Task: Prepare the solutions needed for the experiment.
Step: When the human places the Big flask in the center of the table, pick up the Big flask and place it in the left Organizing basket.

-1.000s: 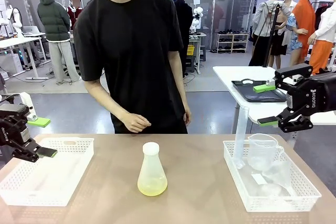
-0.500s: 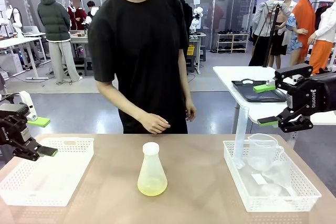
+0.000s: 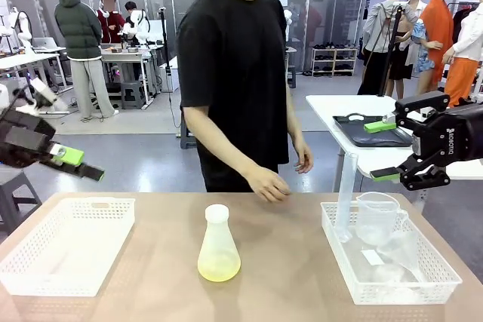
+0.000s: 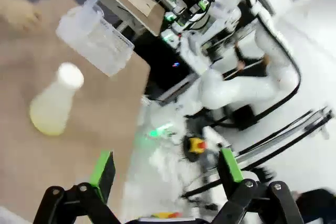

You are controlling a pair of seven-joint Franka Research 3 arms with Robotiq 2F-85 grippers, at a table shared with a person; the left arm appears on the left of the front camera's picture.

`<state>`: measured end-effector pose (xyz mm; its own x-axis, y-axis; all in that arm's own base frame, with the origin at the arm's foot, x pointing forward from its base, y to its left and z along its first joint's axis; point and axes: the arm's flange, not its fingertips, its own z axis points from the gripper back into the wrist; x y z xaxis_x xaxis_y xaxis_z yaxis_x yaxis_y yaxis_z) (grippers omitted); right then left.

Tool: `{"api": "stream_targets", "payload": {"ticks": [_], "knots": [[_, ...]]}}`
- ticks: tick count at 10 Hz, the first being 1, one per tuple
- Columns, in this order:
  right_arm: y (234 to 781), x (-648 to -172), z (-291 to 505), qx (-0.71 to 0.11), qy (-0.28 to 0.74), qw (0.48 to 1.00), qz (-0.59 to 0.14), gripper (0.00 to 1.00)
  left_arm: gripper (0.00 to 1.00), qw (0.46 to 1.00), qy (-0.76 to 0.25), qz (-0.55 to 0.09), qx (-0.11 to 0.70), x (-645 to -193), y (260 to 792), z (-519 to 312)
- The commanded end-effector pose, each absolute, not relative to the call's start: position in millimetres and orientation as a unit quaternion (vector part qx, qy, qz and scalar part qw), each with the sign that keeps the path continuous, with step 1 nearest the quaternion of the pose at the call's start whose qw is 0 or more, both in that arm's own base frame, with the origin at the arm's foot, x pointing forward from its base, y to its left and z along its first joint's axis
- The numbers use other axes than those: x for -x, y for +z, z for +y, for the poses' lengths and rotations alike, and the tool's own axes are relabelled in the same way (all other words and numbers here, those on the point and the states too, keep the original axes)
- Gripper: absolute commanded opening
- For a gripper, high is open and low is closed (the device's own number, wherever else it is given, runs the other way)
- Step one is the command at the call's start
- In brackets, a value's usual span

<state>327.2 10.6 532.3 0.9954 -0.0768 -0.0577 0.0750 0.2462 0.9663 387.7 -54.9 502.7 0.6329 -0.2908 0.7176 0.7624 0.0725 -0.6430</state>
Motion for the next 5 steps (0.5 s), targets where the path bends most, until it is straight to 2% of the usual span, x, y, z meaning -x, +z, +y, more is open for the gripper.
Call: {"api": "stream_targets", "payload": {"ticks": [1, 3, 4, 5], "knots": [[533.3, -327.8, 10.5, -0.617, -0.042, 0.786, -0.004, 0.85, 1.0, 0.638, -0.46, -0.391, 0.479, -393.3, 500.4, -67.4], [533.3, -327.8, 10.5, -0.617, -0.042, 0.786, -0.004, 0.85, 1.0, 0.587, -0.452, -0.478, 0.472, -390.0, 505.9, -75.0], [533.3, -327.8, 10.5, -0.617, -0.042, 0.786, -0.004, 0.85, 1.0, 0.579, -0.454, -0.498, 0.46, -392.0, 504.3, -75.4], [533.3, -327.8, 10.5, -0.617, -0.042, 0.786, -0.004, 0.85, 1.0, 0.599, -0.449, -0.474, 0.464, -396.2, 498.8, -71.4]]}}
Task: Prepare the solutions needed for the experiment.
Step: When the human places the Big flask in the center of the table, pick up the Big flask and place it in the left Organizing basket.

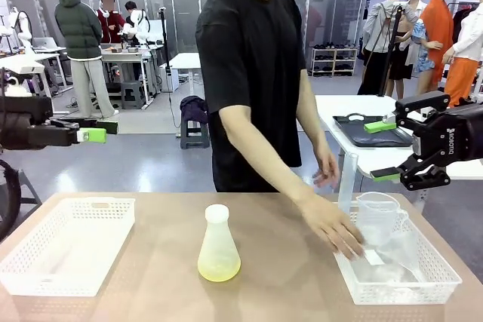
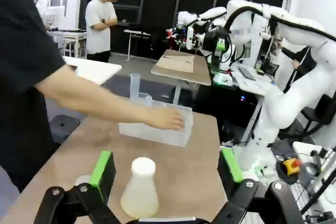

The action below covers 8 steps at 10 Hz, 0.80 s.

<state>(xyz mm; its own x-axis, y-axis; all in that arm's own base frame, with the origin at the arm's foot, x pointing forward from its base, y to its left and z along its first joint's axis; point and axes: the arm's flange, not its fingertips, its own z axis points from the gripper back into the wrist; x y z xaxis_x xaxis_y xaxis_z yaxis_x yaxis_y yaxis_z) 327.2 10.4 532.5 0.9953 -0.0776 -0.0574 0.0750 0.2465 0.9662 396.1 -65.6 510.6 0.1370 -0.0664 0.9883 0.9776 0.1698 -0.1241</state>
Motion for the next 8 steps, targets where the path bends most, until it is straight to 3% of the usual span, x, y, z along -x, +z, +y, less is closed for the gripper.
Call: {"api": "stream_targets", "payload": {"ticks": [1, 2, 7, 8], "knots": [[533.3, -327.8, 10.5, -0.617, -0.042, 0.786, -0.004, 0.85, 1.0, 0.685, -0.408, -0.399, 0.453, -400.8, 492.5, -56.7], [533.3, -327.8, 10.5, -0.617, -0.042, 0.786, -0.004, 0.85, 1.0, 0.591, -0.442, -0.486, 0.469, -396.1, 510.6, -65.6], [533.3, -327.8, 10.5, -0.617, -0.042, 0.786, -0.004, 0.85, 1.0, 0.603, -0.438, -0.476, 0.466, -396.2, 509.1, -63.9], [533.3, -327.8, 10.5, -0.617, -0.042, 0.786, -0.004, 0.85, 1.0, 0.502, -0.528, -0.55, 0.409, -413.0, 510.7, -82.1]]}}
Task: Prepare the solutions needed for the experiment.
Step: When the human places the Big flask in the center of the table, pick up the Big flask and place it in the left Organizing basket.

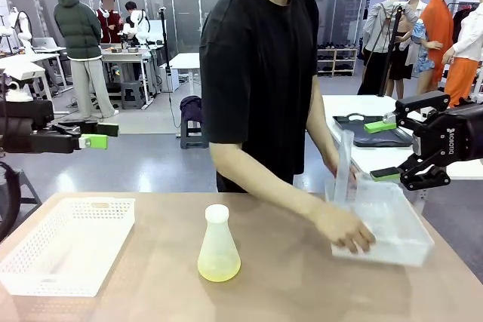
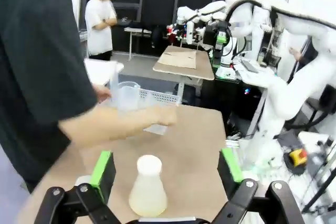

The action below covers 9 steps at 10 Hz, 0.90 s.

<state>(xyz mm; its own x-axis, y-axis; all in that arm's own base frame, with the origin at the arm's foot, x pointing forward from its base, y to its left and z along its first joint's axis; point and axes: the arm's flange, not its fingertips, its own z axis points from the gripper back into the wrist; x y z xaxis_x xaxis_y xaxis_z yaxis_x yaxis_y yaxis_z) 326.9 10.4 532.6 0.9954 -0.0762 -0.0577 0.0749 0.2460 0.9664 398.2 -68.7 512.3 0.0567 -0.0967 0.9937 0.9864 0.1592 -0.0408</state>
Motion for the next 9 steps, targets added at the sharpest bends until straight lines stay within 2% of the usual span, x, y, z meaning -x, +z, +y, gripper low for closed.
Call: {"api": "stream_targets", "payload": {"ticks": [1, 2, 3, 5, 6, 9], "knots": [[533.3, -327.8, 10.5, -0.617, -0.042, 0.786, -0.004, 0.85, 1.0, 0.428, -0.564, -0.564, 0.425, -419.6, 514.8, -92.1], [533.3, -327.8, 10.5, -0.617, -0.042, 0.786, -0.004, 0.85, 1.0, 0.392, -0.595, -0.59, 0.379, -432.1, 511.8, -97.2], [533.3, -327.8, 10.5, -0.617, -0.042, 0.786, -0.004, 0.85, 1.0, 0.381, -0.601, -0.599, 0.367, -445.1, 501.5, -103.4], [533.3, -327.8, 10.5, -0.617, -0.042, 0.786, -0.004, 0.85, 1.0, 0.44, -0.606, -0.536, 0.39, -458.5, 486.6, -115.5], [533.3, -327.8, 10.5, -0.617, -0.042, 0.786, -0.004, 0.85, 1.0, 0.401, -0.607, -0.579, 0.368, -434.2, 504.7, -108.4], [533.3, -327.8, 10.5, -0.617, -0.042, 0.786, -0.004, 0.85, 1.0, 0.401, -0.607, -0.579, 0.368, -434.2, 504.7, -108.4]]}}
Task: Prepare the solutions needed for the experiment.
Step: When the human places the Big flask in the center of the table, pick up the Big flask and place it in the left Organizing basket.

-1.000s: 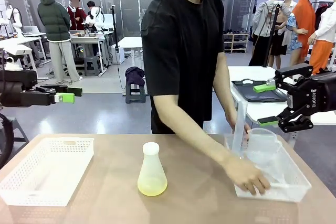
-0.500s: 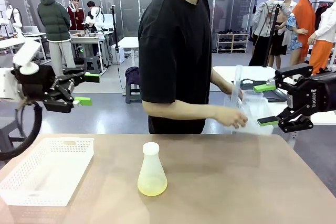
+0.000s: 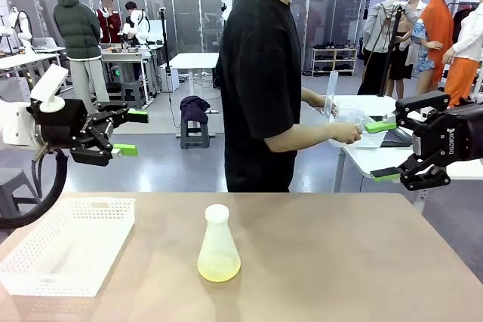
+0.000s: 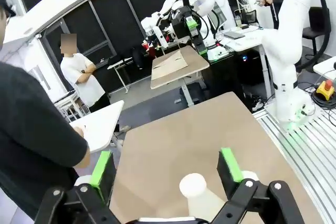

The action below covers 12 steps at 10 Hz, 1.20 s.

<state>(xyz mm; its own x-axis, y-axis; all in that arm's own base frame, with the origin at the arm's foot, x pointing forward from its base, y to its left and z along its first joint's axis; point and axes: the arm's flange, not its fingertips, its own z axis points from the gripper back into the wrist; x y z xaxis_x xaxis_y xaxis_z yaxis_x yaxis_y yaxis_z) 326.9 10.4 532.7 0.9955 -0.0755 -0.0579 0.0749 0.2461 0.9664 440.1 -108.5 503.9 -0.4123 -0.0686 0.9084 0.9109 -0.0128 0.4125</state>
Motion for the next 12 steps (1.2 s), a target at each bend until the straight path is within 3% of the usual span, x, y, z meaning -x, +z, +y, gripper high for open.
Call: {"api": "stream_targets", "payload": {"ticks": [1, 4, 10, 11, 12], "knots": [[533.3, -327.8, 10.5, -0.617, -0.042, 0.786, -0.004, 0.85, 1.0, 0.401, -0.607, -0.579, 0.368, -434.2, 504.7, -108.4], [533.3, -327.8, 10.5, -0.617, -0.042, 0.786, -0.004, 0.85, 1.0, 0.375, -0.591, -0.575, 0.423, -459.3, 478.3, -142.1], [533.3, -327.8, 10.5, -0.617, -0.042, 0.786, -0.004, 0.85, 1.0, 0.393, -0.523, -0.517, 0.553, -481.1, 411.6, -197.0], [533.3, -327.8, 10.5, -0.617, -0.042, 0.786, -0.004, 0.85, 1.0, 0.407, -0.519, -0.514, 0.548, -484.2, 408.1, -197.5], [533.3, -327.8, 10.5, -0.617, -0.042, 0.786, -0.004, 0.85, 1.0, 0.39, -0.546, -0.529, 0.52, -466.0, 413.3, -189.9]]}}
